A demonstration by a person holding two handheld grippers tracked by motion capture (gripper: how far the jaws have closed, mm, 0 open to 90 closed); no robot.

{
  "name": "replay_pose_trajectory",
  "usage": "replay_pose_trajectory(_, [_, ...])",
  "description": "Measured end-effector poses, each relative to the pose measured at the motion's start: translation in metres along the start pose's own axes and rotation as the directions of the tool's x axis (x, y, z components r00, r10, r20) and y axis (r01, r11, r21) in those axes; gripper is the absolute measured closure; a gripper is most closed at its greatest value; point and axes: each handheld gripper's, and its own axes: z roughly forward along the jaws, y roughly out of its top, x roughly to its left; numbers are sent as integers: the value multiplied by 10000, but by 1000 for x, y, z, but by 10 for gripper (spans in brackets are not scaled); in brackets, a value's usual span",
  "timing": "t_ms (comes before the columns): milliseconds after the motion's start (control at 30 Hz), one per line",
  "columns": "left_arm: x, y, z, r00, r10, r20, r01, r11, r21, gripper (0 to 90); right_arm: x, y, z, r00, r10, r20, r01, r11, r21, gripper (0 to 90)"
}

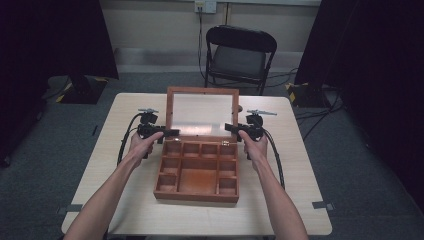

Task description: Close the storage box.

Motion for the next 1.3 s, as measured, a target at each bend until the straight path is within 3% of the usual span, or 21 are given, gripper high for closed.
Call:
replay_pose_trajectory(233, [-5, 4, -7, 9996, 245, 117, -242, 9994, -257, 375, 6, 4, -9, 9990, -433, -57, 432, 9990, -136, 544])
replay_pose_trajectory(567, [-13, 0, -19, 9988, 467, -124, -474, 9966, -671, 448, 15, 2, -20, 9984, -533, -195, 523, 9975, -467, 528])
replay_pose_trajectory(867, [-18, -7, -28, 9967, 683, -439, -722, 9930, -940, 520, 25, -4, -31, 9966, -771, -278, 761, 9965, -347, 522])
replay_pose_trajectory(1000, [-18, -6, -30, 9958, 788, -464, -829, 9922, -927, 531, 26, -2, -34, 9974, -653, -308, 637, 9968, -483, 525])
replay_pose_trajectory(1167, [-19, -5, -38, 9973, 668, -313, -702, 9893, -1282, 532, 30, 0, -34, 9976, -594, -360, 575, 9971, -505, 516])
replay_pose_trajectory(1300, [-23, -3, -48, 9955, 905, -282, -935, 9865, -1342, 526, 35, 0, -37, 9962, -735, -466, 711, 9961, -521, 497])
